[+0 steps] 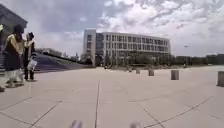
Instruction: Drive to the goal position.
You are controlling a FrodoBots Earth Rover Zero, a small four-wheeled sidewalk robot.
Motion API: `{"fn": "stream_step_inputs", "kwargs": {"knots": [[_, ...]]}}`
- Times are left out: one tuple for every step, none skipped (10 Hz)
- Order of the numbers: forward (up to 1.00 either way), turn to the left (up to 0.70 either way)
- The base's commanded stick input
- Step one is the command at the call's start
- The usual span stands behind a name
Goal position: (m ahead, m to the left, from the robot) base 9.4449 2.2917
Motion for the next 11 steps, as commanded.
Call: {"fn": "stream_step_inputs", "kwargs": {"knots": [[0.99,0.06],[0.99,0.06],[0.99,0.06],[0.99,0.06],[0.99,0.06],[0.99,0.06],[0.99,0.06],[0.99,0.06],[0.99,0.06],[0.99,0.06],[0.99,0.06]]}}
